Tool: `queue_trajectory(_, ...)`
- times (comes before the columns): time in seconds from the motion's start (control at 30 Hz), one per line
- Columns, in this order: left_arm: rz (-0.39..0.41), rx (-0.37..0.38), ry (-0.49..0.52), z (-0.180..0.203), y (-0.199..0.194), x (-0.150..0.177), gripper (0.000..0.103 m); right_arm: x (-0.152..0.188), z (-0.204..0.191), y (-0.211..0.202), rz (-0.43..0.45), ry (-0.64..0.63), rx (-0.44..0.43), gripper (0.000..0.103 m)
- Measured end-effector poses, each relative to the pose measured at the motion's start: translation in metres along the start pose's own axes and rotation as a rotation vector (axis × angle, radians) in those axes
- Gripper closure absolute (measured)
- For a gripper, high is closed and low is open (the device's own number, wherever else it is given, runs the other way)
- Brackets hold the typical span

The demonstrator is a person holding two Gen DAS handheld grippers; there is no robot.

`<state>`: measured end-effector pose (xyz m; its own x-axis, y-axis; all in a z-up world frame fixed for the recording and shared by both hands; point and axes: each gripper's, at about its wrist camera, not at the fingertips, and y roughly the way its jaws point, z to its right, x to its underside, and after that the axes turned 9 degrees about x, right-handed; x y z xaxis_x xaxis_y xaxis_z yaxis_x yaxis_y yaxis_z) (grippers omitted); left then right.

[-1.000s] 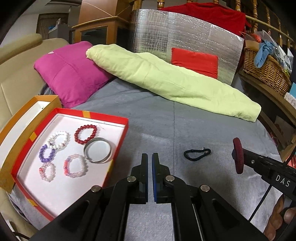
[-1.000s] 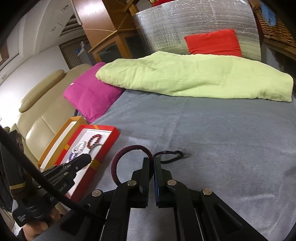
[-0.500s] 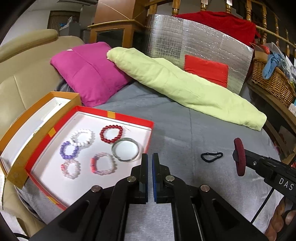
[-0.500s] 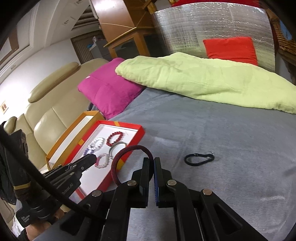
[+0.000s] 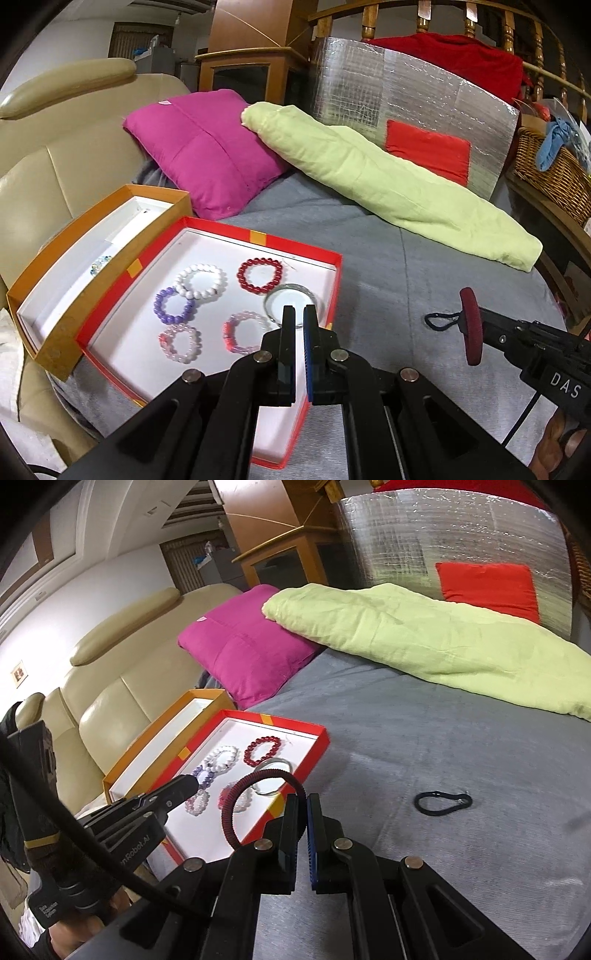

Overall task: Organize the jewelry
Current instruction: 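Carry the dark red hair tie in the right tool over the box, then open the right tool to drop the dark red hair tie into the box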

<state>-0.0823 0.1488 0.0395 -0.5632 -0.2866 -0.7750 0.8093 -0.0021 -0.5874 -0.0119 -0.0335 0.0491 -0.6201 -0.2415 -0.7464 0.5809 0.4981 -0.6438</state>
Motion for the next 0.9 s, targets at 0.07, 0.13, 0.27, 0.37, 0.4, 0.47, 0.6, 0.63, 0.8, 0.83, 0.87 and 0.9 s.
queue_trajectory(0.07, 0.001, -0.005, 0.000, -0.003, -0.001, -0.001, 0.099, 0.000, -0.004, 0.003, -0.004, -0.007, -0.006, 0.098)
queue_trajectory(0.13, 0.002, -0.010, -0.002, -0.006, -0.001, -0.001, 0.099, 0.000, -0.007, 0.006, -0.008, -0.012, -0.010, 0.098)
queue_trajectory(0.27, 0.002, -0.018, -0.003, -0.011, -0.001, -0.002, 0.099, -0.001, -0.013, 0.009, -0.013, -0.019, -0.017, 0.098)
queue_trajectory(0.37, 0.002, -0.023, -0.005, -0.014, -0.002, -0.003, 0.099, -0.002, -0.016, 0.010, -0.014, -0.026, -0.022, 0.098)
queue_trajectory(0.4, 0.003, -0.025, -0.005, -0.015, -0.002, -0.003, 0.099, -0.002, -0.018, 0.011, -0.015, -0.030, -0.023, 0.098)
queue_trajectory(0.47, 0.003, -0.029, -0.005, -0.017, -0.002, -0.004, 0.099, -0.002, -0.021, 0.012, -0.015, -0.033, -0.026, 0.098)
queue_trajectory(0.6, 0.003, -0.037, -0.008, -0.023, -0.002, -0.005, 0.099, -0.004, -0.026, 0.016, -0.018, -0.040, -0.032, 0.098)
queue_trajectory(0.63, 0.002, -0.039, -0.009, -0.025, -0.002, -0.005, 0.099, -0.004, -0.028, 0.018, -0.020, -0.041, -0.034, 0.098)
queue_trajectory(0.8, -0.009, -0.060, -0.043, -0.047, 0.004, -0.010, 0.099, -0.007, -0.037, 0.029, -0.035, -0.050, -0.044, 0.098)
queue_trajectory(0.83, -0.012, -0.069, -0.054, -0.054, 0.006, -0.011, 0.099, -0.008, -0.041, 0.033, -0.040, -0.053, -0.048, 0.098)
queue_trajectory(0.87, -0.014, -0.077, -0.061, -0.059, 0.007, -0.013, 0.099, -0.009, -0.042, 0.036, -0.044, -0.054, -0.051, 0.098)
queue_trajectory(0.9, -0.019, -0.085, -0.071, -0.067, 0.010, -0.014, 0.099, -0.010, -0.045, 0.040, -0.050, -0.056, -0.055, 0.098)
